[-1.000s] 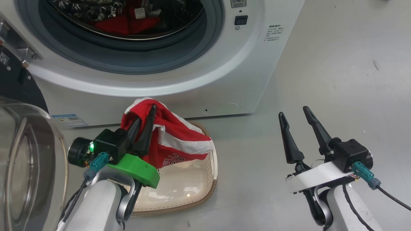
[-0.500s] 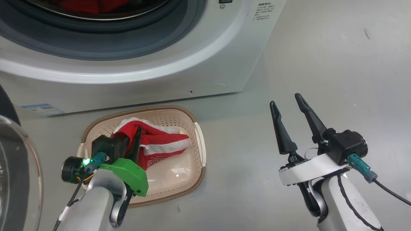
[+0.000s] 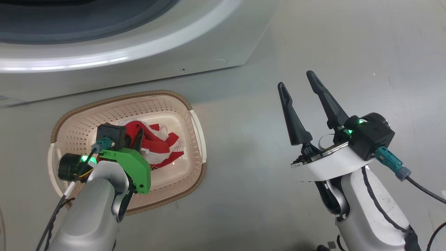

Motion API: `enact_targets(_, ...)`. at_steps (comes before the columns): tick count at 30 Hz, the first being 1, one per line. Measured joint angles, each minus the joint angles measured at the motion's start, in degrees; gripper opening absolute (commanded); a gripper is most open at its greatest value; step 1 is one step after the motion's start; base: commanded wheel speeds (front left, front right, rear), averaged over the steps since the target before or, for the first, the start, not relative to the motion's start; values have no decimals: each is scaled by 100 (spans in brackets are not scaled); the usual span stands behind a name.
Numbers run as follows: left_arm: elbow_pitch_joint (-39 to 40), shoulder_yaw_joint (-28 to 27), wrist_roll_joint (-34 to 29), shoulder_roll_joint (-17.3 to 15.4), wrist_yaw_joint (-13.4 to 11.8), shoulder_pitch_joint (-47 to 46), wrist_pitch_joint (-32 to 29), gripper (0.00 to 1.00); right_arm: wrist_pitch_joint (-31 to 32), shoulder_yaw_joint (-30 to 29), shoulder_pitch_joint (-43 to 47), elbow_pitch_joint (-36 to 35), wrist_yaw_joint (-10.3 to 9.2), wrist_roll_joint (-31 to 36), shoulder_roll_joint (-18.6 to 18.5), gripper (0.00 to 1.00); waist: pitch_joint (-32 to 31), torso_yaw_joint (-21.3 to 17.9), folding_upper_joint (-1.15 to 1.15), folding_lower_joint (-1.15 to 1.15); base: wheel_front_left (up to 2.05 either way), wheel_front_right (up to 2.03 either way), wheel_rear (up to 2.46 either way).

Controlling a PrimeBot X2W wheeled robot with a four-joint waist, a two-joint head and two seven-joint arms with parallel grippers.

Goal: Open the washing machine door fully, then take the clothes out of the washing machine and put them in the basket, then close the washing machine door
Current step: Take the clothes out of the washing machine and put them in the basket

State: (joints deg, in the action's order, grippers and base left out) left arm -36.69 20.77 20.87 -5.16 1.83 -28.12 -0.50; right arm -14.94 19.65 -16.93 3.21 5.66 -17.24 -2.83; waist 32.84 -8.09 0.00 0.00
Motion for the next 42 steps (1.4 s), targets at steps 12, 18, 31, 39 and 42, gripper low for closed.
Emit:
enact_targets(12, -822, -108, 81, -127, 155, -491, -171, 0, 0, 278, -371, -138, -80, -299, -2, 100, 744, -417, 0, 0, 0, 0, 0)
enact_targets(18, -1162, -242, 203, -219, 209, -714, -230, 0, 0, 346, -534, -202, -134, -397, -2, 100, 1042, -635, 0, 0, 0, 0, 0)
enact_targets(31, -1720, -277, 282, -130, 320, -1014, 18, 100, 0, 290, -651, -122, -231, -436, 0, 100, 1240, -802, 0, 0, 0, 0, 0)
enact_targets(39, -1803, -199, 265, -87, 402, -1070, 549, 100, 0, 240, -721, -13, -231, -381, 0, 100, 1082, -688, 0, 0, 0, 0, 0)
enact_targets(42, -1804, -180, 205, -75, 402, -1070, 861, 100, 0, 165, -723, 66, -231, -347, -1, 100, 972, -630, 0, 0, 0, 0, 0)
